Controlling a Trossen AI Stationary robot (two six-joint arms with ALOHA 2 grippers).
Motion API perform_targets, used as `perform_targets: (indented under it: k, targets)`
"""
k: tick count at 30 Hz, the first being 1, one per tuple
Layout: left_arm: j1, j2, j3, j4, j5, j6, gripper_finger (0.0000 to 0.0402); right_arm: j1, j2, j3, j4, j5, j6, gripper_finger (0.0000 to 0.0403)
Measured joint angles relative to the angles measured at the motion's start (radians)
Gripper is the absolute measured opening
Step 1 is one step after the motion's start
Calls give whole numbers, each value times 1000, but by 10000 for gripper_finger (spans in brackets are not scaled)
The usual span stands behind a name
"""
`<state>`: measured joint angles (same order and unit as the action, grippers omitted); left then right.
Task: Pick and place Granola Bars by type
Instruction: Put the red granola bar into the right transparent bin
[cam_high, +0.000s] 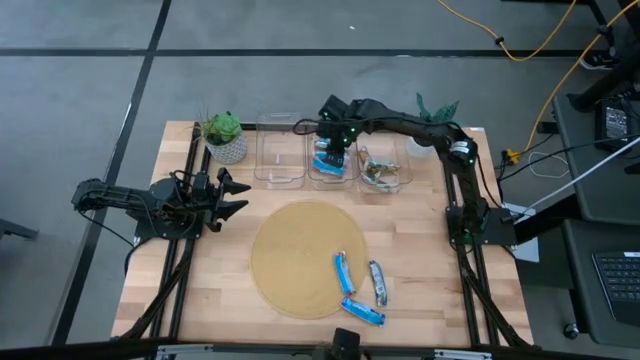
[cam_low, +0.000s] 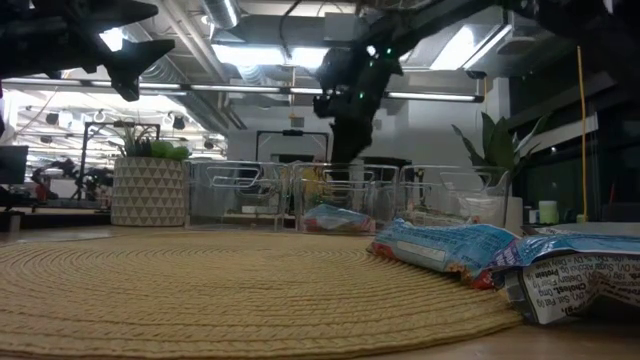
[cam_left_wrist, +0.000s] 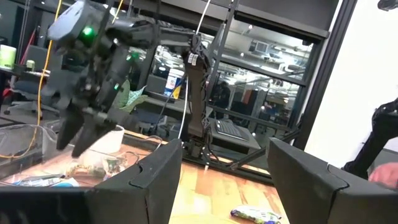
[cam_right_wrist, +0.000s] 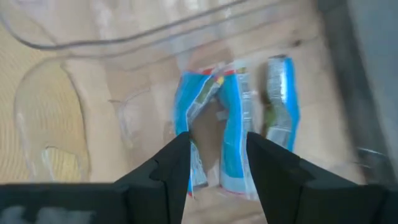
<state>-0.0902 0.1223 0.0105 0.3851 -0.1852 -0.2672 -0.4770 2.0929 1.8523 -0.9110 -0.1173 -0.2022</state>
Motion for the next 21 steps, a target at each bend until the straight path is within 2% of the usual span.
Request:
perform_targets:
  k: [5,11,21]
  targets:
    - [0,0,0,0,0,0,226,45,-84,0,-5,39,56,160]
    - [0,0,0,0,0,0,226,144,-191,0,-29,107,207,160]
    - [0,0,0,0,0,0,226,421,-325,0,-48,219,458,160]
